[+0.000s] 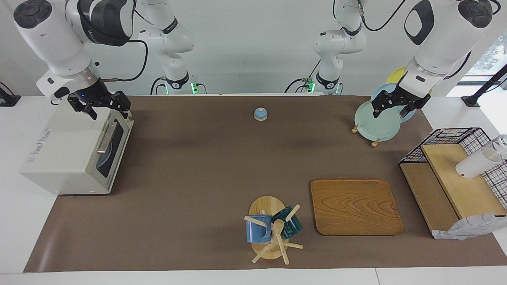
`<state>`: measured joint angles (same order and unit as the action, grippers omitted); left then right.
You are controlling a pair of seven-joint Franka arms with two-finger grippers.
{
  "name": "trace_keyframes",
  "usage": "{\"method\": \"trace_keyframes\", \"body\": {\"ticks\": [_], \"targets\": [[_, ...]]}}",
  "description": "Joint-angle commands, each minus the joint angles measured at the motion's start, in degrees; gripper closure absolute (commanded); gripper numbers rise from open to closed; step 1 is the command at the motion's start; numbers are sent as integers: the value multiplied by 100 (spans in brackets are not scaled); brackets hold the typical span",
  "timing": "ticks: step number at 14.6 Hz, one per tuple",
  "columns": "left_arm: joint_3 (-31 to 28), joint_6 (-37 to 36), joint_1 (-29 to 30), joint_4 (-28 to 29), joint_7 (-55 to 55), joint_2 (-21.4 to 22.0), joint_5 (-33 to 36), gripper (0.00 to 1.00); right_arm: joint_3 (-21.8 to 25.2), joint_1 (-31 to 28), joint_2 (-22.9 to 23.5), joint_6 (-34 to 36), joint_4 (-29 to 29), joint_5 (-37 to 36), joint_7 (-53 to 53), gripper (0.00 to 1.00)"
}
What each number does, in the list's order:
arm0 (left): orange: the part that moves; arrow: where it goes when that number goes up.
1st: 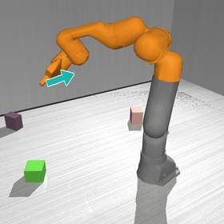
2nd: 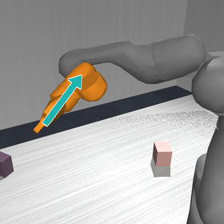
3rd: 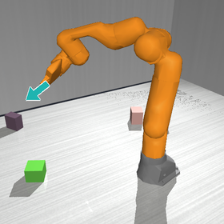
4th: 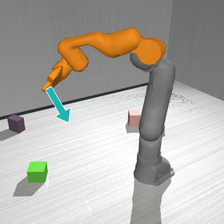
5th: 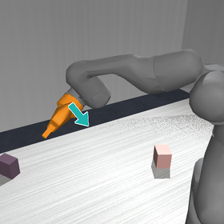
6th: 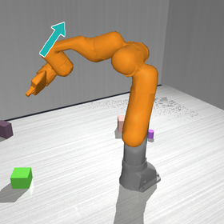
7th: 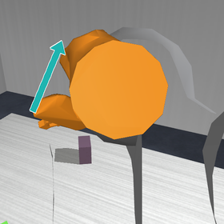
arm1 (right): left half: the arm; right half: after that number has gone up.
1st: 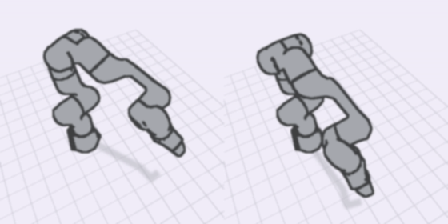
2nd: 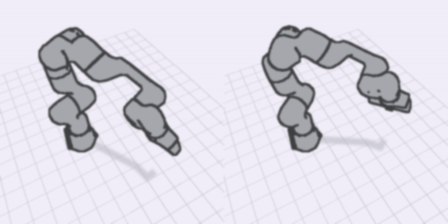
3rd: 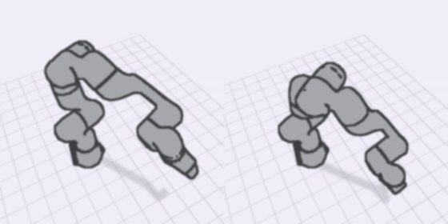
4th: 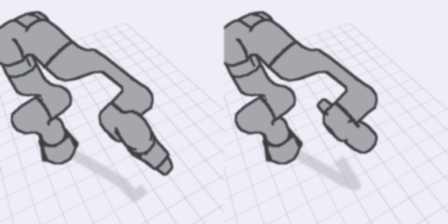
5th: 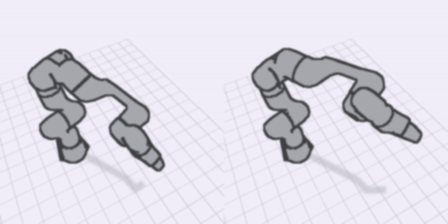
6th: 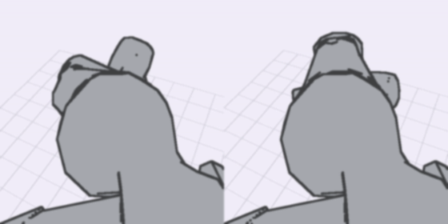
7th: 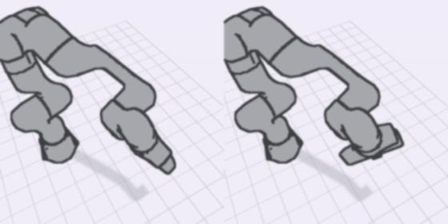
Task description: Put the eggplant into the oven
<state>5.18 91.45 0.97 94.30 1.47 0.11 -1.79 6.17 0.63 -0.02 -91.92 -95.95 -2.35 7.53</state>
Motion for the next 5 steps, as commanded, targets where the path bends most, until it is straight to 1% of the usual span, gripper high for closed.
{"method": "trace_keyframes", "body": {"ticks": [1, 5], "targets": [[35, 66, 44, 97, 12, 112, 47, 0, -20, -27, 89, 104, 156, 95, -68, 0], [35, 66, 44, 97, 12, 112, 47, 0, -20, -27, 89, 104, 164, 51, -59, 0]]}}
